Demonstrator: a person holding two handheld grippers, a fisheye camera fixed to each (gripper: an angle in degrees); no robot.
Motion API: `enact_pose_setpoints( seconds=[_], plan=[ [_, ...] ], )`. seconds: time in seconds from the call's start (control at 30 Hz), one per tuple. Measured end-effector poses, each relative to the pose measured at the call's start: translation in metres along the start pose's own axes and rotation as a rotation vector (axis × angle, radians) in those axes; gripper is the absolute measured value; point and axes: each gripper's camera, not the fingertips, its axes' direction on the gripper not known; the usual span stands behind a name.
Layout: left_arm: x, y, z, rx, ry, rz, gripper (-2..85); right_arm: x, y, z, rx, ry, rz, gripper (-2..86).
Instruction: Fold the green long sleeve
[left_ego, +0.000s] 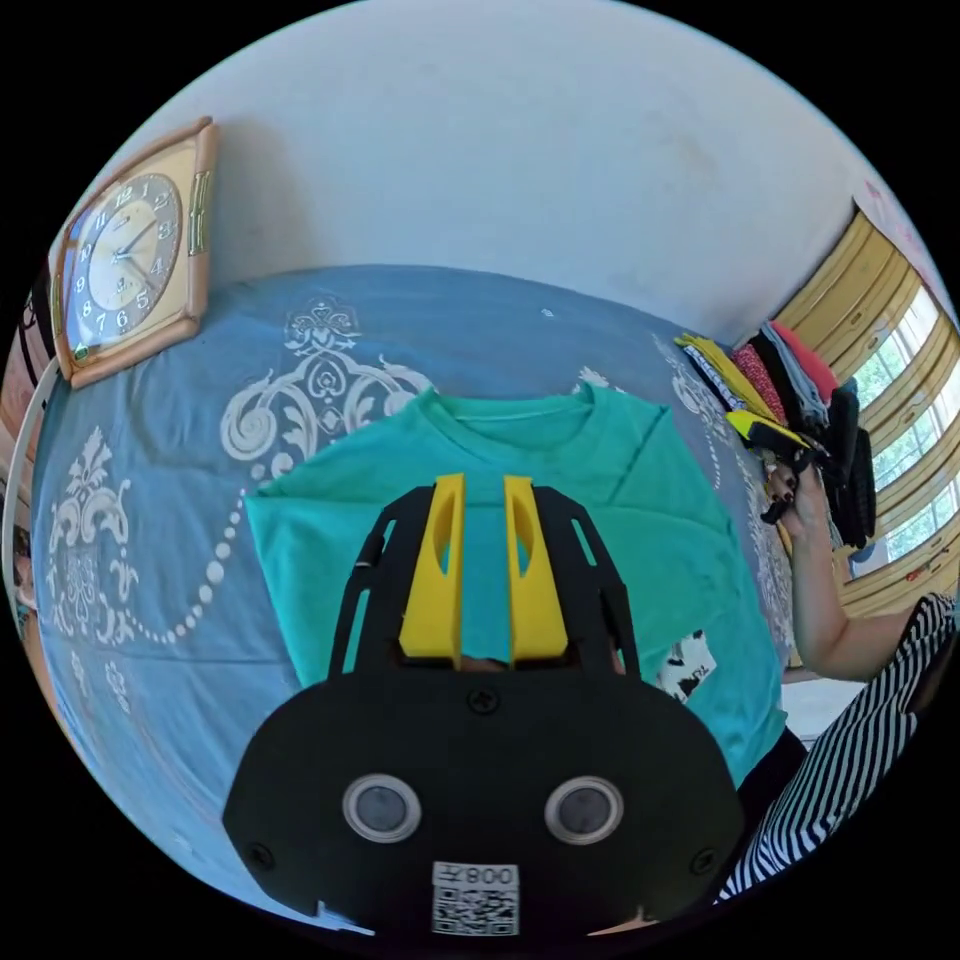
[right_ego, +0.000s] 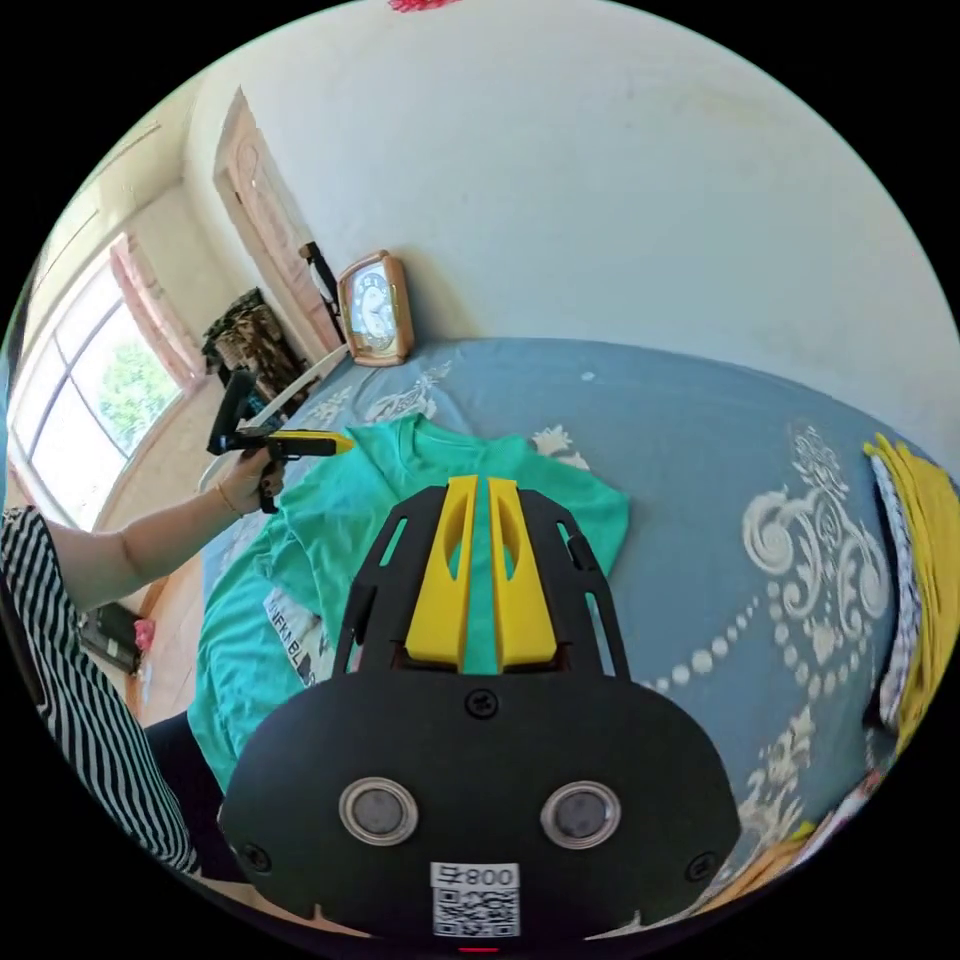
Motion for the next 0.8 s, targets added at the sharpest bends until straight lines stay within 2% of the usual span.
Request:
enact_pose_setpoints(
  seconds=[0.23,0.4,0.57,0.7,0.8],
  plan=[
    [-0.024,-0.045,0.0,-0.117,-0.06,0.009,8.8,0.025,-0.09,0.074,-0.19,-0.047,-0.038,5.9],
    [-0.022,-0.046,-0.005,-0.164,-0.152,0.053,8.5,0.017,-0.105,0.142,-0.45,0.002,-0.081,5.4],
    [-0.021,-0.033,-0.038,-0.13,-0.141,0.065,4.4,0.0,-0.106,0.146,-0.428,0.048,-0.149,1.8],
    [-0.02,-0.022,-0.071,-0.033,-0.129,0.062,3.0,-0.033,-0.112,0.123,-0.29,0.165,-0.288,0.6],
    [-0.024,-0.014,-0.079,-0.049,-0.152,0.041,2.7,-0.043,-0.11,0.139,-0.319,0.239,-0.325,0.4]
  ],
)
